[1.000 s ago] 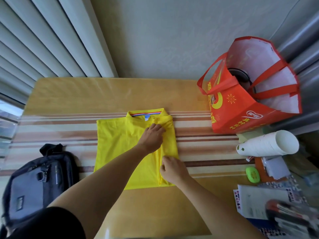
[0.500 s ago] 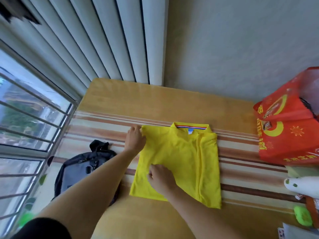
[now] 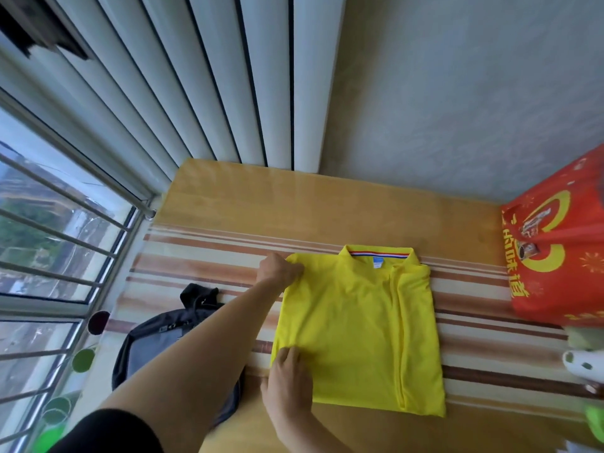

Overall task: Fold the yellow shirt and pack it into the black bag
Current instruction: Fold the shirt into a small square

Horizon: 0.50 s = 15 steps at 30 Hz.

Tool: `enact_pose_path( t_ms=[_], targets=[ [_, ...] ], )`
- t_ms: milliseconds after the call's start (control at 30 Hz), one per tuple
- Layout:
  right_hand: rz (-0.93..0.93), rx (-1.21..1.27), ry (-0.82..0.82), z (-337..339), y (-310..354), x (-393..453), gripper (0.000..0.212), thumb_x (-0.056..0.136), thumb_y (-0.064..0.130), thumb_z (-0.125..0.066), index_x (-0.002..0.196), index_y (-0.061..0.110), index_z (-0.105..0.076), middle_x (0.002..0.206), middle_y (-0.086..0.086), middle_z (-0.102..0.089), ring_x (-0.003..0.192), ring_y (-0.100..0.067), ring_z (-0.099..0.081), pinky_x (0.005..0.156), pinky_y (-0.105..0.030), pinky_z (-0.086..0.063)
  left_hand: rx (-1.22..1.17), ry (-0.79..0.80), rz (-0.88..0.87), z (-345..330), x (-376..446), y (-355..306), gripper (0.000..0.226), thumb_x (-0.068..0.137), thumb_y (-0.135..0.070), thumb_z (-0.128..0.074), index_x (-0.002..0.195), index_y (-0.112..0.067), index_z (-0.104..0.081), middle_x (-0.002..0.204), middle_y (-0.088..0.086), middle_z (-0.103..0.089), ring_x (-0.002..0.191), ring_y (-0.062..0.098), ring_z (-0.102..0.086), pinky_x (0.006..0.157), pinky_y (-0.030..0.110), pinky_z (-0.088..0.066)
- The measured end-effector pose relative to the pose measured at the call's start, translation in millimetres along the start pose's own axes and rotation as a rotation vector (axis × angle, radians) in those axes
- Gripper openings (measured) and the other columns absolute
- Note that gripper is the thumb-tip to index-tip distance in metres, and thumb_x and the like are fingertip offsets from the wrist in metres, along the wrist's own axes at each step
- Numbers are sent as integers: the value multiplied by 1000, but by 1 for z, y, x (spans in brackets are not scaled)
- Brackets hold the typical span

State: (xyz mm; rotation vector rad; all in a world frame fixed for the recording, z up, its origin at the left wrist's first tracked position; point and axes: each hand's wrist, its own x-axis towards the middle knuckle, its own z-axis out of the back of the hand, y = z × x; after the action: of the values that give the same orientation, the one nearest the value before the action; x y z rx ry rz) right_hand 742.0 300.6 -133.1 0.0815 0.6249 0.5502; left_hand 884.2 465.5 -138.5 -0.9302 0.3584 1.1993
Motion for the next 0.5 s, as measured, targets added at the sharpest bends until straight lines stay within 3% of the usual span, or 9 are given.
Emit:
enact_pose_path(
  t_ms=[100,167,267,333,400,500],
  targets=[
    [-38,38,17,7,0,1,44,35,19,-96,69,11,-69,64,-5,-56,44,-21,-57,33,-30,-44,30,42,-12,-2,-3,-3,45,69,-41,-75,98,-8,-67,98,11,-69,87,30,-70,74,41,-63],
    [-24,50,23,13,-9,-2,43,41,20,-95,72,16,-65,64,-2,-58,45,-20,-60,34,-29,-44,48,41,-55,-2,-10,-7,30,73,-36,-73,92,-12,-72,96,11,-72,81,27,-69,71,36,-62],
    [27,93,-28,21,-27,-8,32,77,22,-73,105,13,-61,88,-10,-66,76,-31,-70,57,-38,-52,107,-9,-111,2,-22,-12,17,76,-29,-67,76,-12,-68,94,13,-74,81,29,-68,63,30,-51],
    [86,190,-36,24,-42,-11,33,87,21,-56,118,10,-53,100,-16,-66,93,-37,-66,66,-43,-45,120,-49,-121,2,-30,-16,21,77,-28,-64,88,-10,-68,98,14,-72,90,33,-68,66,33,-51],
    [99,297,-54,26,-59,-14,26,87,24,-52,109,10,-53,98,-18,-65,94,-38,-61,65,-39,-32,141,-88,-148,-1,-37,-22,26,78,-26,-63,98,-10,-64,101,12,-70,96,34,-66,68,35,-50],
    [37,385,-54,27,-87,-21,26,88,31,-51,104,11,-53,101,-15,-64,99,-36,-58,67,-34,-27,153,-149,-211,-15,-49,-37,31,79,-24,-66,107,-11,-62,104,11,-68,99,33,-64,67,33,-45]
  ],
)
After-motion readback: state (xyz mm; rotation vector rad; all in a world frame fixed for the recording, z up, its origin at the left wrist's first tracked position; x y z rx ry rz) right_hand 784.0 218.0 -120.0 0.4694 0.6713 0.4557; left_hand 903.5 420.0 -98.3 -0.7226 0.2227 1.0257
